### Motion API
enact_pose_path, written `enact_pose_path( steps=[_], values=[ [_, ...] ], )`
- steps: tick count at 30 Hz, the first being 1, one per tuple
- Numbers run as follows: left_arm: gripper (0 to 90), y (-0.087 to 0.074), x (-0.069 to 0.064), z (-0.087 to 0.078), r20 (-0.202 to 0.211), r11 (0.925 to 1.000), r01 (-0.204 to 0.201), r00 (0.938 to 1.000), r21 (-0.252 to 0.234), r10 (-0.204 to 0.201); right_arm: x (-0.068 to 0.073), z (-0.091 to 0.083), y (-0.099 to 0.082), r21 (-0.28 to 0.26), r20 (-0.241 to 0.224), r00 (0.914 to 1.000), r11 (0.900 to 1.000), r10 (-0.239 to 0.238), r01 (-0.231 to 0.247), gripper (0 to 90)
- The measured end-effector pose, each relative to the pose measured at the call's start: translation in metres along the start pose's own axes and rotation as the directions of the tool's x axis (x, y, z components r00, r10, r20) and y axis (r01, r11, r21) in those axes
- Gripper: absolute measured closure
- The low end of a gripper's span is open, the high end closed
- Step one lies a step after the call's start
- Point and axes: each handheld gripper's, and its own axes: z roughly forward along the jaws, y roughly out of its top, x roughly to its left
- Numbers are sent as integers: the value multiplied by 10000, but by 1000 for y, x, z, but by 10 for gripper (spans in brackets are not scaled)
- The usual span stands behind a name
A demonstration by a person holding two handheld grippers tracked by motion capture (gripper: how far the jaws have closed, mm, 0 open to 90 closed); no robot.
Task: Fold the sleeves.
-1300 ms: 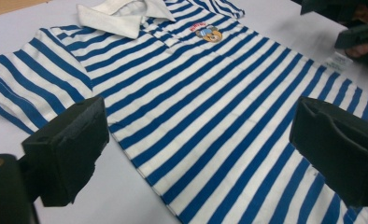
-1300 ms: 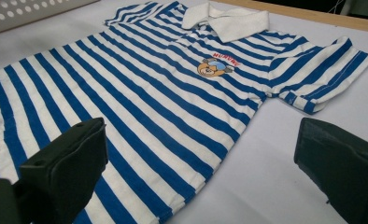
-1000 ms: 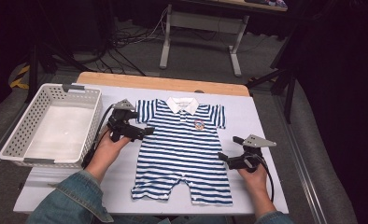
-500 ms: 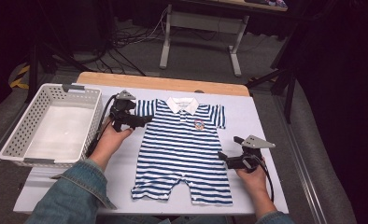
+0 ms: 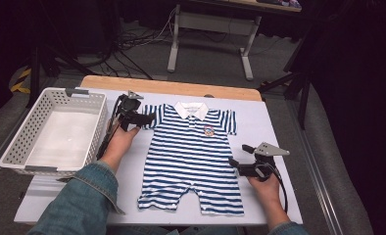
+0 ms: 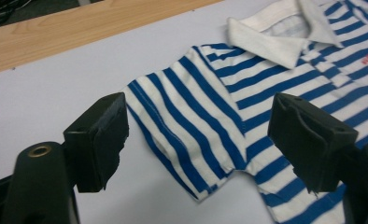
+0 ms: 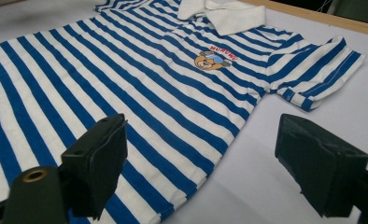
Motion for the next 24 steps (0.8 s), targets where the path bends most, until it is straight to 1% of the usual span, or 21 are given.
enact_pose_path(
  steps=[2, 4, 5, 6, 8, 10, 11, 12, 13, 14, 16, 18, 19, 20, 21, 22, 23, 24],
  values=[
    [240, 0, 2, 5, -250, 9997, -39, 9997, 255, 45, 0, 0, 0, -39, -10, 10000, 10000, 2, -2, 185],
    [251, 0, 2, 10, -694, 9974, -119, 9974, 706, 168, 0, 0, 0, -50, -44, 10000, 10000, 7, -7, 188],
    [280, 1, 3, 13, -761, 9961, -117, 9969, 880, 184, 0, 0, 0, -70, -62, 10000, 10000, 3, -4, 190],
    [292, 1, 3, 13, -761, 9961, -117, 9969, 880, 184, 0, 0, 0, -65, -76, 10000, 10000, -6, 6, 191],
    [298, 1, 2, 16, -867, 9945, -23, 9962, 1044, 114, 0, 0, 0, -60, -84, 10000, 10000, -24, 23, 191],
    [340, 2, 2, 20, -948, 9903, -3, 9954, 1386, 136, 1, 0, 0, -57, -113, 9999, 10000, -72, 71, 191],
    [350, 1, 3, 21, -959, 9890, 124, 9954, 1475, 19, 1, 0, 0, -63, -117, 9999, 9999, -87, 86, 191],
    [367, 1, 3, 21, -959, 9890, 124, 9954, 1475, 19, 1, 0, 0, -63, -117, 9999, 9999, -87, 86, 191],
    [367, 1, 3, 23, -1019, 9873, 192, 9948, 1580, -31, 1, 0, 0, -64, -130, 9999, 9999, -88, 87, 191],
    [388, 0, 4, 24, -1092, 9851, 182, 9940, 1711, 6, 1, 0, 0, -71, -176, 9998, 9999, -89, 88, 191],
    [401, -1, 4, 28, -1189, 9799, 153, 9929, 1987, 86, 2, 0, 0, -78, -162, 9998, 9999, -92, 91, 191],
    [423, -2, 6, 30, -1164, 9767, 320, 9932, 2122, -73, 1, 0, 0, -95, -186, 9998, 9999, -83, 81, 191],
    [452, -3, 7, 31, -1110, 9737, 516, 9934, 2219, -274, 2, 0, 0, -85, -187, 9998, 9999, -93, 91, 191],
    [475, -3, 7, 31, -1110, 9737, 516, 9934, 2219, -274, 2, 0, 0, -85, -187, 9998, 9999, -93, 91, 191],
    [502, -4, 8, 32, -1070, 9719, 576, 9937, 2281, -338, 2, 0, 0, -89, -200, 9997, 9999, -113, 111, 191],
    [526, -5, 9, 34, -990, 9704, 651, 9942, 2327, -429, 2, 0, 0, -88, -200, 9997, 9999, -113, 111, 191],
    [526, -5, 10, 35, -825, 9677, 744, 9950, 2410, -559, 2, 0, 0, -88, -200, 9997, 9999, -113, 111, 191],
    [554, -6, 11, 35, -726, 9684, 869, 9948, 2337, -717, 1, 0, 0, -108, -258, 9996, 9999, -75, 72, 191]
  ],
)
